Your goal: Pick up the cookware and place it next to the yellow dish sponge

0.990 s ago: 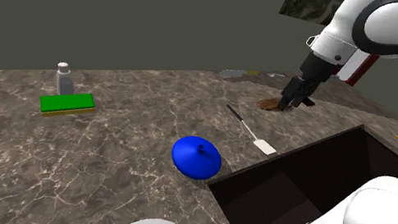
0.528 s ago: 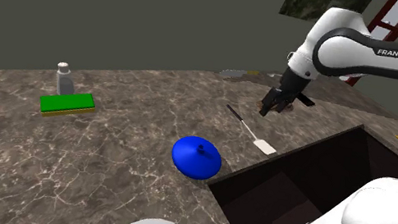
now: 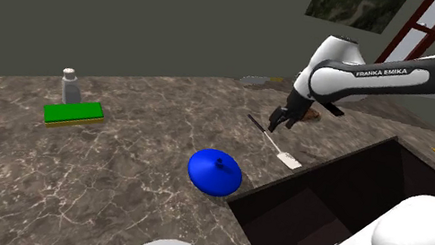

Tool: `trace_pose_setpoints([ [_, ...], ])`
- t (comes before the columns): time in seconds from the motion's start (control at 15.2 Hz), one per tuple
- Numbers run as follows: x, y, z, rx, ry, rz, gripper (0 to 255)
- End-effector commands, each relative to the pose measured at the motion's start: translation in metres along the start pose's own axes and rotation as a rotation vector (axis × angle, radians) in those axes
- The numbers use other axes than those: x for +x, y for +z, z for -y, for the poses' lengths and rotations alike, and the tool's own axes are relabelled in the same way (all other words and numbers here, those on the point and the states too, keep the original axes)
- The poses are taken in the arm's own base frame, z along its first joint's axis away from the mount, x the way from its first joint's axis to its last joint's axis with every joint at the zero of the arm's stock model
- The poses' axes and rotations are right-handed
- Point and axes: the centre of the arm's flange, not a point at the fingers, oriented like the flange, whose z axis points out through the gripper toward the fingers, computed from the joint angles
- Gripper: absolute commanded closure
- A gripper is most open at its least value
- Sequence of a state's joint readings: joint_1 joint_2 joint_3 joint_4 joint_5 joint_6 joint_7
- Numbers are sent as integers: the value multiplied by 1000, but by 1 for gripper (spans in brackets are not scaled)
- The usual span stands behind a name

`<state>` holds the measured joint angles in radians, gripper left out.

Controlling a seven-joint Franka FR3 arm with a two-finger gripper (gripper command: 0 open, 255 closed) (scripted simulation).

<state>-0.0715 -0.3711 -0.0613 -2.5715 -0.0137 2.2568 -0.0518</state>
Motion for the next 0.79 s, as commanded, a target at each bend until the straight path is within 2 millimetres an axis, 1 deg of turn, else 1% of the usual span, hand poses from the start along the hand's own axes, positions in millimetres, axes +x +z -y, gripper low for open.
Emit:
trace_pose_setpoints([
  [0.0, 12, 18, -10, -9, 12, -10, 0],
  [0.46, 12, 55, -10, -9, 12, -10, 0],
  [0.53, 12, 58, -10, -9, 12, -10, 0],
  [0.73, 12, 58, -10, -9, 12, -10, 0],
])
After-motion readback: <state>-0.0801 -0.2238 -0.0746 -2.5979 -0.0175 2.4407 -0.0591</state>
